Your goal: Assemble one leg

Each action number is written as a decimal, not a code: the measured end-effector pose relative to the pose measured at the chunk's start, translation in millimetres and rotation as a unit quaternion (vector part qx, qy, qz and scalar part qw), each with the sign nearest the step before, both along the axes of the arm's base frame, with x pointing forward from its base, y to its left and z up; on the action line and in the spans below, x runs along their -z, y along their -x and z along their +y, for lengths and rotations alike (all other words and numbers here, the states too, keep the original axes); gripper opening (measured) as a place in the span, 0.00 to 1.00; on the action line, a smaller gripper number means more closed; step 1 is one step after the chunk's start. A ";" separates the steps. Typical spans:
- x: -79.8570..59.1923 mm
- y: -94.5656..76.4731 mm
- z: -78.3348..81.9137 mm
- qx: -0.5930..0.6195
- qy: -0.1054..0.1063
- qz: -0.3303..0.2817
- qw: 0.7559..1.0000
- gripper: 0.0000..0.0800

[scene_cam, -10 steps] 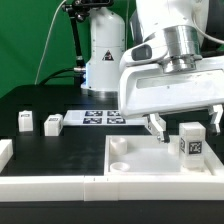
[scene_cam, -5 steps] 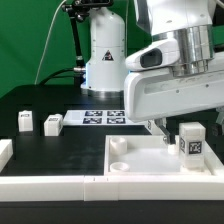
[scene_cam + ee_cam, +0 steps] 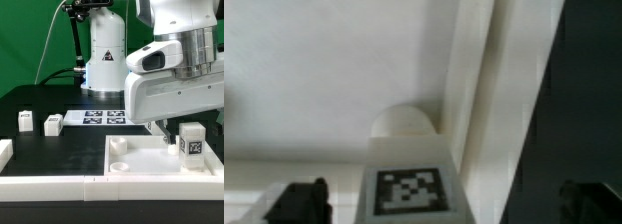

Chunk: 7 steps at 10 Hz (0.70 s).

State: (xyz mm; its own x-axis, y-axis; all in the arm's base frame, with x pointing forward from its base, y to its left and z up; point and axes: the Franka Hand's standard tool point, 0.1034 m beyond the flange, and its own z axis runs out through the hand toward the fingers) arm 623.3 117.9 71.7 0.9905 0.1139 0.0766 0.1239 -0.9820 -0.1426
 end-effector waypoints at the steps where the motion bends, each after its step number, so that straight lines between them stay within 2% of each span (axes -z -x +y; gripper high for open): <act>1: -0.4 -0.1 0.0 0.010 0.000 0.003 1.000 0.81; 2: -4.4 -3.1 -0.1 0.049 0.003 0.013 0.999 0.81; 3: -8.0 -7.3 -2.8 0.060 0.016 0.017 0.998 0.81; 6: -2.3 -12.6 -15.5 0.056 0.029 0.007 0.998 0.81; 7: -1.7 -12.3 -14.2 0.057 0.029 0.007 0.998 0.81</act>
Offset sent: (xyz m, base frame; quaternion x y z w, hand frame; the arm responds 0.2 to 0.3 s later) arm 0.0239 -0.0305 0.0018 -0.1271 0.0044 0.0479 0.9907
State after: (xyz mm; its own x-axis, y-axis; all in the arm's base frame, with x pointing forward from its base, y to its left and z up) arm 635.6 103.7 73.4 0.9982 0.0050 0.0594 0.0101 -0.9962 -0.0865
